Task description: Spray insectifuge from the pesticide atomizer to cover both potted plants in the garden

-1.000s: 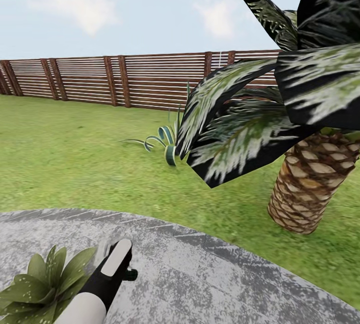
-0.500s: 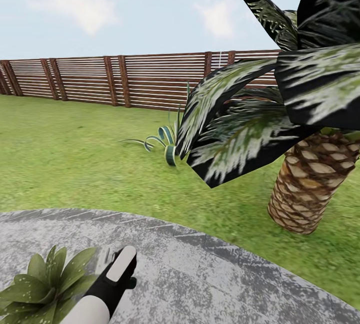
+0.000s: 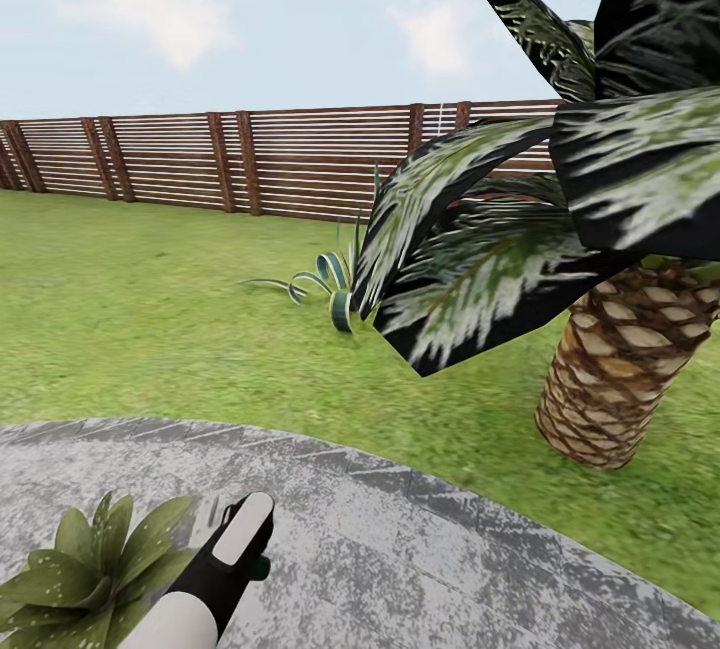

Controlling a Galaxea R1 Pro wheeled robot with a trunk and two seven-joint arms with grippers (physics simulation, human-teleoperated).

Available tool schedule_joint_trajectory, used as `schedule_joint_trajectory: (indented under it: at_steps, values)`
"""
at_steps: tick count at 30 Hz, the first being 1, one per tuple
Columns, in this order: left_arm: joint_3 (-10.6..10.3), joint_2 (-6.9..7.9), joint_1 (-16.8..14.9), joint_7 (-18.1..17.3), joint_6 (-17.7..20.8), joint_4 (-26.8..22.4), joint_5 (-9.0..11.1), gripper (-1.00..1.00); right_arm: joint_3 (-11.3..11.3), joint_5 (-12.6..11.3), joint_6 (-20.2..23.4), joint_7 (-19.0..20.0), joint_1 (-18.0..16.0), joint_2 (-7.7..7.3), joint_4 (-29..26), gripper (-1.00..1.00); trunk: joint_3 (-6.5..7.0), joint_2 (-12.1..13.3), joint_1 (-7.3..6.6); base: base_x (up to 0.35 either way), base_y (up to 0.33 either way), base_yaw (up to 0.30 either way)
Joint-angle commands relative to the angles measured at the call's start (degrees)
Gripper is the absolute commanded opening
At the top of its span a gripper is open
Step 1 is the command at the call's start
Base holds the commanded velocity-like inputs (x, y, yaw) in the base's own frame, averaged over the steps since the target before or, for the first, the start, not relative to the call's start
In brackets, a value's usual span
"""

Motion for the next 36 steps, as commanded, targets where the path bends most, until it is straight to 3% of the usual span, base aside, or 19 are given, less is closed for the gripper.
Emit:
schedule_joint_trajectory:
  at_steps: [1, 5, 10, 15, 20, 23, 30, 36]
  values:
    - [-0.2, 0.07, -0.03, 0.18, -0.17, -0.05, 0.19, -1.0, -0.27, 0.63, -0.21, -0.13, -0.04, 0.02, 0.05, 1.0, -0.05, -0.02, -0.01, 0.063, 0.0, 0.0]
    - [-2.91, 0.13, -0.03, 0.23, -0.23, -0.04, 0.13, -1.0, -0.27, 0.66, -0.28, -0.13, -0.04, 0.1, 0.12, 1.0, -0.05, -0.02, -0.01, 0.226, 0.0, 0.0]
    - [-3.39, 0.51, -0.22, 0.25, -0.22, -0.28, 0.19, -1.0, -0.27, 0.66, -0.29, -0.13, -0.03, 0.1, 0.17, 1.0, -0.05, -0.02, -0.01, 0.039, 0.0, 0.0]
    - [-2.82, 1.78, -2.86, 2.01, -0.3, -0.51, 0.31, -1.0, -0.29, 0.77, -0.57, -0.13, 0.06, 0.16, 0.15, 1.0, -0.05, -0.02, -0.01, 0.003, 0.0, 0.0]
    - [0.8, 2.65, -5.3, 2.87, -0.31, -0.49, 0.29, -1.0, -0.35, 0.75, -4.23, -0.13, 1.31, 0.19, -0.17, 1.0, -0.05, -0.02, -0.01, 0.0, 0.0, 0.0]
    - [1.23, 3.26, -5.95, 2.84, -0.31, -0.28, 0.4, -1.0, -0.35, 0.75, -4.65, -0.13, 1.51, 0.19, -0.27, 1.0, -0.05, -0.02, -0.01, 0.0, 0.0, 0.0]
    - [1.34, 4.85, -6.7, 1.19, 0.1, 0.25, 1.23, -1.0, -0.48, 0.73, -6.05, -0.13, 2.17, 1.19, -0.74, 1.0, -0.05, -0.02, -0.01, 0.0, 0.0, 0.0]
    - [1.37, 5.16, -8.18, -3.24, 1.13, 3.93, 2.17, -1.0, -0.53, 0.75, -6.81, -0.05, 2.33, 1.35, -0.83, 1.0, -0.05, -0.02, -0.01, 0.0, 0.0, 0.0]
